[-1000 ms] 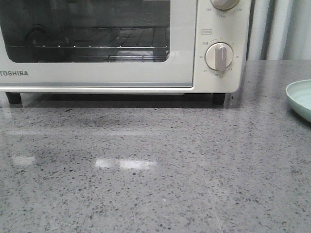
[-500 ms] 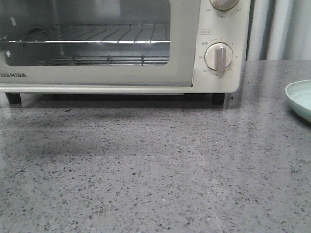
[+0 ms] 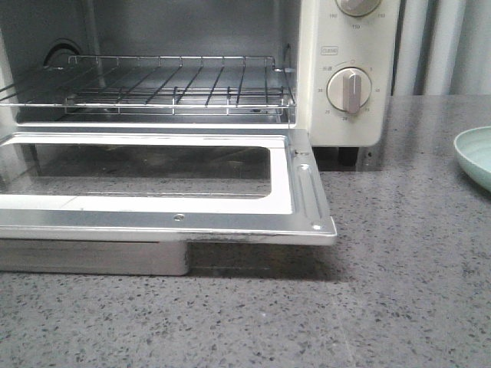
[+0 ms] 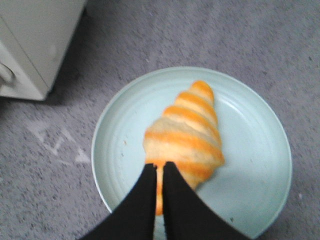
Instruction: Put bread in oven
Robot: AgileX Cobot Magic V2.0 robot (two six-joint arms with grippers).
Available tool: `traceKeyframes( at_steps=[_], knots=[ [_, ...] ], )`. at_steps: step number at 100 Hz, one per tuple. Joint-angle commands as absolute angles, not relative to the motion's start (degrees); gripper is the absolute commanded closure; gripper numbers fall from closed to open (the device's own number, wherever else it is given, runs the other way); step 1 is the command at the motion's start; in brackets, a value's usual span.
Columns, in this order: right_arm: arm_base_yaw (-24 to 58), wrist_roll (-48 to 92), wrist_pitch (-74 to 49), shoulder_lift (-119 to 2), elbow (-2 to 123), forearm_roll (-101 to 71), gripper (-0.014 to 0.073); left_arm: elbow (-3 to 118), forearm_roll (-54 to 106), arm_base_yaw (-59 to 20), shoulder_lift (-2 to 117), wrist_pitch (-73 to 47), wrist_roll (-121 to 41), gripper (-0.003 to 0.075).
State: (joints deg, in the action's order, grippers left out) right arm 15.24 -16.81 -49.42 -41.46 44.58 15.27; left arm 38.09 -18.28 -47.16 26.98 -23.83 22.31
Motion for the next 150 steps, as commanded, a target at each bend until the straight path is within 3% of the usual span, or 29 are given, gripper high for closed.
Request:
traceKeyframes(
  at_steps=[1, 10, 17, 56, 86, 91, 98, 110, 150],
  knots=[
    [15.16, -16.48, -49.2, -41.74, 46.67, 17.48, 0.0393, 39.77, -21.41, -46.71, 27.49, -19.53, 22.22, 0.0742],
    [15.16, -17.95, -50.33, -42.16, 46.67, 18.75, 0.022, 39.77, -22.41, -46.49, 27.49, -19.44, 22.22, 0.0741],
    [15.16, -17.95, -50.23, -43.17, 46.67, 20.27, 0.0167, 39.77, -23.23, -46.49, 27.49, -19.04, 22.22, 0.0741],
    [15.03, -22.03, -51.44, -60.55, 49.43, 20.62, 0.0183, 39.77, -21.98, -46.49, 27.49, -18.68, 22.22, 0.0741],
    [9.54, -22.03, -51.15, -70.29, 52.7, 21.13, 0.0184, 39.77, -21.74, -46.49, 27.49, -18.68, 22.22, 0.0741],
    [9.19, -22.03, -51.15, -70.78, 52.7, 21.13, 0.0213, 39.77, -21.74, -46.49, 27.49, -18.68, 22.22, 0.0741],
    [8.97, -22.03, -50.89, -70.9, 52.7, 21.24, 0.0333, 39.77, -21.74, -46.49, 27.49, -18.68, 22.22, 0.0741],
    [8.97, -22.03, -49.83, -70.68, 52.7, 21.41, 0.0674, 39.77, -21.74, -46.49, 27.49, -18.68, 22.22, 0.0741],
    [12.47, -13.94, -53.56, -62.08, 52.7, 16.19, 0.0662, 39.77, -21.66, -46.49, 27.49, -18.68, 22.22, 0.0741]
  ],
)
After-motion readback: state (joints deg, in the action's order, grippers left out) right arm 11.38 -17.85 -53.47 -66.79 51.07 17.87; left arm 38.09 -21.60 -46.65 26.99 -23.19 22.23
